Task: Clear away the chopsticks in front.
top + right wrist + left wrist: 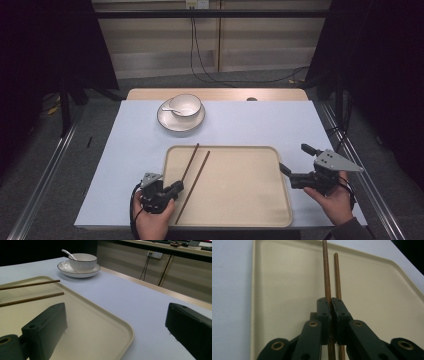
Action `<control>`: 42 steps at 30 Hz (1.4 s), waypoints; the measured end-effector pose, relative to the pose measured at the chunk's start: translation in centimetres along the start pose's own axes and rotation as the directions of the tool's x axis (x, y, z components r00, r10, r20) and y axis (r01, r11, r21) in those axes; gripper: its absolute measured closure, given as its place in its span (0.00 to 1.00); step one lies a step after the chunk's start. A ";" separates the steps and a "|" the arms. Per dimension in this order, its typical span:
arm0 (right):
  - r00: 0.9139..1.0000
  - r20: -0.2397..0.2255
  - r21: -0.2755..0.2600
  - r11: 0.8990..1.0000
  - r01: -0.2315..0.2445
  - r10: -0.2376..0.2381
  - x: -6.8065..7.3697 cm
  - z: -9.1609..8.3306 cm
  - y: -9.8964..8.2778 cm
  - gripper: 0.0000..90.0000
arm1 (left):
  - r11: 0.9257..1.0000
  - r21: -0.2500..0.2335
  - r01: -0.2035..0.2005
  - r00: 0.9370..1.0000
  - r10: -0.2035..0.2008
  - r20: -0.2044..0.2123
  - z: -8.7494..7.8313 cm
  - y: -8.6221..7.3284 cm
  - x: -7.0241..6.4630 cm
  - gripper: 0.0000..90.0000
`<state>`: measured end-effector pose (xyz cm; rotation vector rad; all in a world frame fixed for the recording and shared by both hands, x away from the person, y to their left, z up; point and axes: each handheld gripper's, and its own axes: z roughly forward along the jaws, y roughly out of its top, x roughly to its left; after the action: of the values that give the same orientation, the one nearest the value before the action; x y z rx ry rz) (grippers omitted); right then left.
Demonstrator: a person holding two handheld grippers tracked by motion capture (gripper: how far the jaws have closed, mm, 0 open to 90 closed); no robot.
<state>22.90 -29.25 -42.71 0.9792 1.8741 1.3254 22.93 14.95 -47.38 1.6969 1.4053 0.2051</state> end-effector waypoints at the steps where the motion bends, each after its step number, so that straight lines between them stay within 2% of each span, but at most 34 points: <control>1: 1.000 -0.002 -0.006 1.000 0.000 0.000 0.0 0.0 0.0 0.04 | 1.000 0.010 0.002 1.000 -0.002 0.007 0.1 0.0 0.0 0.95; 5: 1.000 -0.001 -0.003 1.000 -0.006 0.006 0.0 0.0 0.0 0.04 | 1.000 0.024 -0.005 1.000 0.005 -0.003 0.3 0.0 0.0 0.95; 7: 1.000 -0.008 -0.004 1.000 -0.006 0.006 0.0 0.0 0.1 0.04 | 0.999 0.038 -0.012 1.000 0.013 -0.023 0.5 0.1 0.1 0.95; 10: 1.000 -0.006 -0.005 1.000 -0.006 0.006 -0.1 0.1 0.0 0.04 | 0.999 0.050 -0.005 1.000 0.006 -0.024 0.7 0.0 0.2 0.94; 13: 1.000 -0.002 -0.005 1.000 -0.010 0.010 -0.1 0.2 0.0 0.04 | 0.999 0.038 -0.004 0.999 0.006 -0.035 0.9 0.0 0.2 0.90; 16: 1.000 -0.010 -0.007 1.000 -0.002 0.002 -0.2 0.1 0.1 0.04 | 0.999 0.037 -0.020 0.998 0.022 -0.051 0.9 0.1 0.2 0.84; 18: 1.000 -0.005 -0.006 1.000 -0.004 0.004 -0.2 0.1 0.1 0.04 | 1.000 0.027 -0.014 0.999 0.015 -0.037 0.9 0.3 0.3 0.80; 20: 1.000 -0.001 -0.004 1.000 -0.004 0.004 -0.1 0.1 0.0 0.04 | 0.999 0.019 -0.032 0.999 0.033 -0.039 0.9 0.6 0.2 0.76; 22: 1.000 -0.003 -0.005 1.000 -0.008 0.008 -0.1 0.1 0.0 0.04 | 1.000 -0.004 -0.023 1.000 0.023 -0.017 0.9 1.0 0.1 0.70; 24: 1.000 -0.005 -0.002 1.000 -0.003 0.003 -0.1 0.1 0.0 0.04 | 0.999 -0.026 -0.041 0.999 0.041 0.006 0.9 1.5 0.1 0.64; 25: 1.000 -0.004 -0.001 1.000 -0.006 0.006 -0.1 0.1 0.0 0.04 | 0.996 -0.052 -0.066 0.998 0.066 0.000 0.9 1.7 0.0 0.59; 27: 1.000 -0.003 0.003 1.000 -0.004 0.004 -0.2 0.1 0.0 0.04 | 0.993 -0.078 -0.089 0.996 0.091 0.025 0.8 2.1 0.0 0.55; 29: 1.000 0.004 0.007 1.000 -0.006 0.006 -0.2 0.0 0.0 0.04 | 0.986 -0.116 -0.118 0.992 0.123 0.031 0.8 2.6 0.0 0.47; 33: 1.000 0.006 0.007 1.000 -0.012 0.012 -0.2 0.0 0.0 0.04 | 0.974 -0.154 -0.165 0.984 0.173 0.039 0.7 3.5 0.2 0.33; 34: 1.000 0.005 0.007 1.000 -0.011 0.011 -0.2 -0.1 0.0 0.04 | 0.973 -0.153 -0.172 0.983 0.179 0.032 0.7 3.7 0.3 0.29; 37: 1.000 0.003 0.004 1.000 -0.022 0.022 -0.4 -0.1 -0.1 0.04 | 0.971 -0.156 -0.179 0.981 0.188 0.047 0.7 4.3 0.2 0.25; 39: 1.000 0.008 0.002 1.000 -0.027 0.027 -0.5 -0.2 -0.1 0.04 | 0.964 -0.175 -0.199 0.977 0.210 0.048 0.7 4.6 0.2 0.21; 42: 0.999 0.010 -0.006 0.999 -0.033 0.033 -0.7 -0.3 0.0 0.04 | 0.965 -0.177 -0.192 0.976 0.207 0.064 0.8 4.9 0.4 0.13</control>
<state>23.00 -29.98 -42.62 1.0162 1.8525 1.3419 27.04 15.10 -44.54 1.6839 1.1230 0.3539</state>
